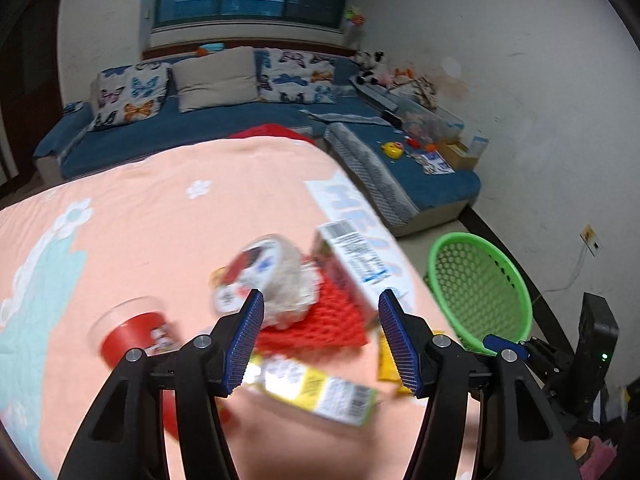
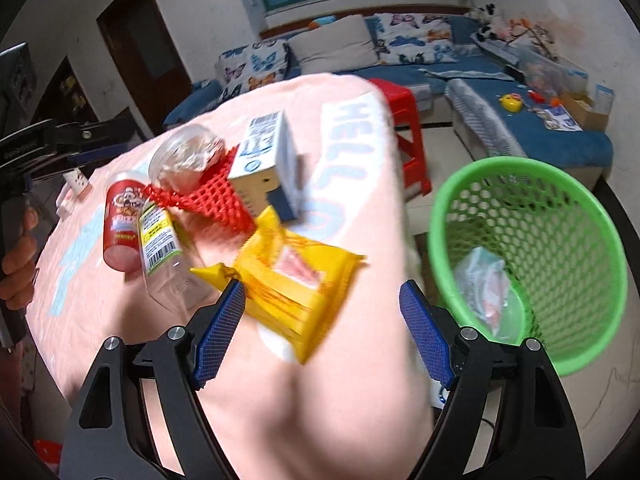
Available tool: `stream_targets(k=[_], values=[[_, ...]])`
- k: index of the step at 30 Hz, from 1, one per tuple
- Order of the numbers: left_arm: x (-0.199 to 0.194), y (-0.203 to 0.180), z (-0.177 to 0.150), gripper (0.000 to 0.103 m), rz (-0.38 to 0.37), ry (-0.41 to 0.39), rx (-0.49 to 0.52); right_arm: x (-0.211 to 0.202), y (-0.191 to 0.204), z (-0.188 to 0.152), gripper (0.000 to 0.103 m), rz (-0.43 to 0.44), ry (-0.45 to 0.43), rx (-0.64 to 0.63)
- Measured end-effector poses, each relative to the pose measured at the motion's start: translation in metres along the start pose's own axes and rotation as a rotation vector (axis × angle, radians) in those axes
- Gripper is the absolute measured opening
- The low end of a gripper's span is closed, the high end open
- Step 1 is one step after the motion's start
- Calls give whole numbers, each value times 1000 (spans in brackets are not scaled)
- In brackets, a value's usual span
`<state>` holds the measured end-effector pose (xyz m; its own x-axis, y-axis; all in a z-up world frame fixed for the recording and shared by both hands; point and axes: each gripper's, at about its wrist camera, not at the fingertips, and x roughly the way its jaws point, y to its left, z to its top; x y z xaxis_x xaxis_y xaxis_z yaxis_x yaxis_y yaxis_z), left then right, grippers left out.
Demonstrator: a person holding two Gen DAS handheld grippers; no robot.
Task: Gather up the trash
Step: 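Grasp the red plastic cup with the left tool while the right tool grasps the yellow snack wrapper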
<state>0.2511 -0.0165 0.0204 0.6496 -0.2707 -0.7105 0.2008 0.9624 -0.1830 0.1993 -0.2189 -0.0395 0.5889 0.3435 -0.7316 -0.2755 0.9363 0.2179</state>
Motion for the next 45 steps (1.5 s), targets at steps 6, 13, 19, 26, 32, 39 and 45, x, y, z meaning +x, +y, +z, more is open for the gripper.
stream_targets(k=[6, 13, 19, 26, 32, 39, 45], values=[[-21, 41, -11, 61, 57, -21, -57, 29, 6, 5, 79, -16, 35, 38], [-41, 81, -19, 75, 169, -38, -149, 47, 8, 5, 77, -17, 76, 37], [-27, 110, -28, 82, 237, 22, -300, 52, 19, 0, 60, -57, 72, -4], [-5, 123, -38, 88, 255, 68, -423, 46, 18, -2, 47, -46, 52, -4], [13, 138, -50, 88, 254, 101, -536, 35, 14, -2, 44, -28, 31, 4], [26, 144, -54, 88, 226, 109, -588, 18, 13, 0, 44, -11, -3, 7], [37, 143, -54, 85, 212, 119, -604, 8, 10, 2, 44, -16, -23, 13]])
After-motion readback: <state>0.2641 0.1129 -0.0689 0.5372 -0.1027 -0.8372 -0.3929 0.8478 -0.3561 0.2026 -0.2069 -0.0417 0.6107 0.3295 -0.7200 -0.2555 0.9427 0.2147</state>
